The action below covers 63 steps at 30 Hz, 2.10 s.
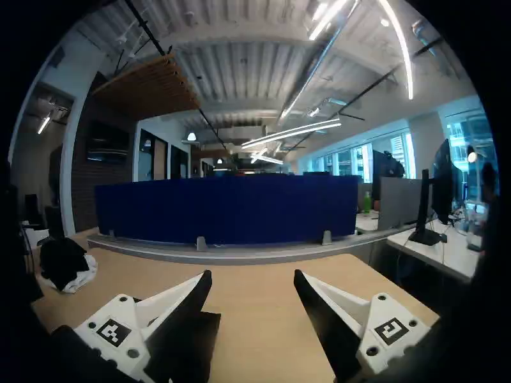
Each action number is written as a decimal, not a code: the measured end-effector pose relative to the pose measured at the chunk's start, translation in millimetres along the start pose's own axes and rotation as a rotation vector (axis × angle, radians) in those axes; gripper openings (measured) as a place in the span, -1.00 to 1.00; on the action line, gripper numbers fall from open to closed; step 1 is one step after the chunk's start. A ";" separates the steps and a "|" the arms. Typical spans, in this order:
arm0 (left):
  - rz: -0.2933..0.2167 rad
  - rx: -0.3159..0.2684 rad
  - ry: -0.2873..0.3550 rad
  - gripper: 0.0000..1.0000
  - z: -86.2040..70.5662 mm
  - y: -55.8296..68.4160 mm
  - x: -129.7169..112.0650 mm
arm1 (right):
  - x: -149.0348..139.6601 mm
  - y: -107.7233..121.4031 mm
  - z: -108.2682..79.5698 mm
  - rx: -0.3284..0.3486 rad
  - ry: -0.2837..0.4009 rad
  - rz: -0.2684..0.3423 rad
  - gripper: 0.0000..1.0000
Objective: Fold towel
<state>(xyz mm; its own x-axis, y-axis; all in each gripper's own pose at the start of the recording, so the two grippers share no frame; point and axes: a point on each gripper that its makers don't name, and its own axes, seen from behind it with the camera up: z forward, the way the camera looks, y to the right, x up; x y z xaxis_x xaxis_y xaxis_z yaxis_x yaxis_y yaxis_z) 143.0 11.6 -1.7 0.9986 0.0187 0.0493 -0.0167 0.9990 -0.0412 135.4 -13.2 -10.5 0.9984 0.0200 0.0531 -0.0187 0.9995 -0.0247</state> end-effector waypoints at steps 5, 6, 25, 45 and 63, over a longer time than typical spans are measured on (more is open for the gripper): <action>0.004 0.002 -0.006 0.93 -0.3 1.3 9.0 | 6.2 1.3 -2.7 -0.006 -0.014 -0.012 0.99; 0.004 0.004 -0.004 0.93 -0.4 0.5 12.9 | 9.0 0.6 -3.0 -0.006 -0.015 -0.014 0.99; 0.113 -0.232 -0.184 0.93 -11.2 29.3 12.0 | 13.6 -35.5 -15.6 0.193 -0.185 -0.166 0.99; 0.247 -0.529 -0.532 0.93 -52.8 73.4 -82.2 | -78.6 -82.2 -57.8 0.501 -0.573 -0.242 0.99; 0.285 -0.605 -0.655 0.93 -71.2 102.8 -189.5 | -178.8 -88.9 -72.0 0.544 -0.682 -0.294 1.00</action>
<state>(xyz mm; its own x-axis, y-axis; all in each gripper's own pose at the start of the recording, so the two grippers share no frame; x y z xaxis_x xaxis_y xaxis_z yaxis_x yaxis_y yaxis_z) -44.4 107.9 -86.3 0.7305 0.4630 0.5020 -0.0440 0.7655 -0.6420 -37.5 -107.3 -89.7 0.7221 -0.3999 0.5645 0.0359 0.8366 0.5467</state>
